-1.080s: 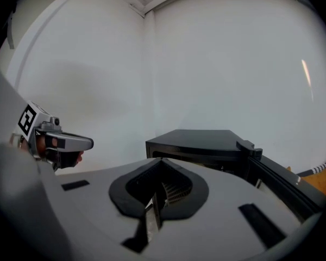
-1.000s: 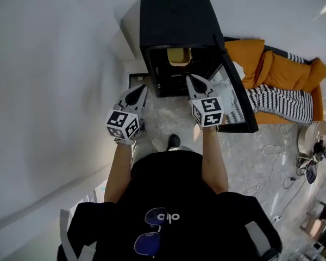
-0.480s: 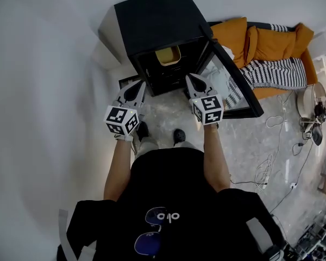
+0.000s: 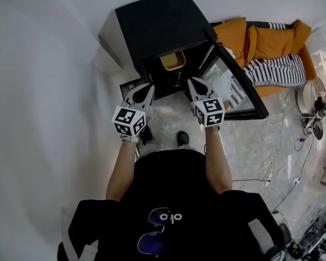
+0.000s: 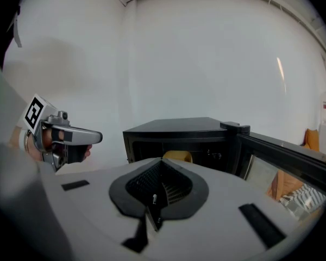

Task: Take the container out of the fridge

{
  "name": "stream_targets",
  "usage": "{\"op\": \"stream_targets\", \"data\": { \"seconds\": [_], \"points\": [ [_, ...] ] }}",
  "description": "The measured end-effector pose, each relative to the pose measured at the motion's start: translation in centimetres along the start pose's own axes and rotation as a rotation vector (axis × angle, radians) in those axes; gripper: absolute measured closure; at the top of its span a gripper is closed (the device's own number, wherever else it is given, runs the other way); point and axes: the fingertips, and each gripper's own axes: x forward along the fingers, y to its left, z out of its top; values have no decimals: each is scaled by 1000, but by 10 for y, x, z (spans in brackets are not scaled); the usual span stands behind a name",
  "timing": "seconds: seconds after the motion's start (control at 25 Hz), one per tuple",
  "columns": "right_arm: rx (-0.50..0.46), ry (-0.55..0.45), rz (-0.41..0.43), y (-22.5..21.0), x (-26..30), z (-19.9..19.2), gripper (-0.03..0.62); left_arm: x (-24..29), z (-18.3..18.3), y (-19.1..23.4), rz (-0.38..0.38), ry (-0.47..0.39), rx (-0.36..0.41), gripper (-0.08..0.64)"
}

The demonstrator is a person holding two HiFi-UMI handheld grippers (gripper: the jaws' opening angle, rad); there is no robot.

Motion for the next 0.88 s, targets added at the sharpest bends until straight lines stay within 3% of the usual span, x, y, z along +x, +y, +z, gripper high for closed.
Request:
{"op": "stream_targets", "data": {
  "seconds": [0.36, 0.88],
  "points": [
    [18, 27, -58, -2, 17, -19, 591, 11, -22, 13, 15, 83, -52, 560],
    [64, 13, -174, -29, 60, -57, 591, 33, -44, 18, -45, 117, -39, 560]
  ]
}}
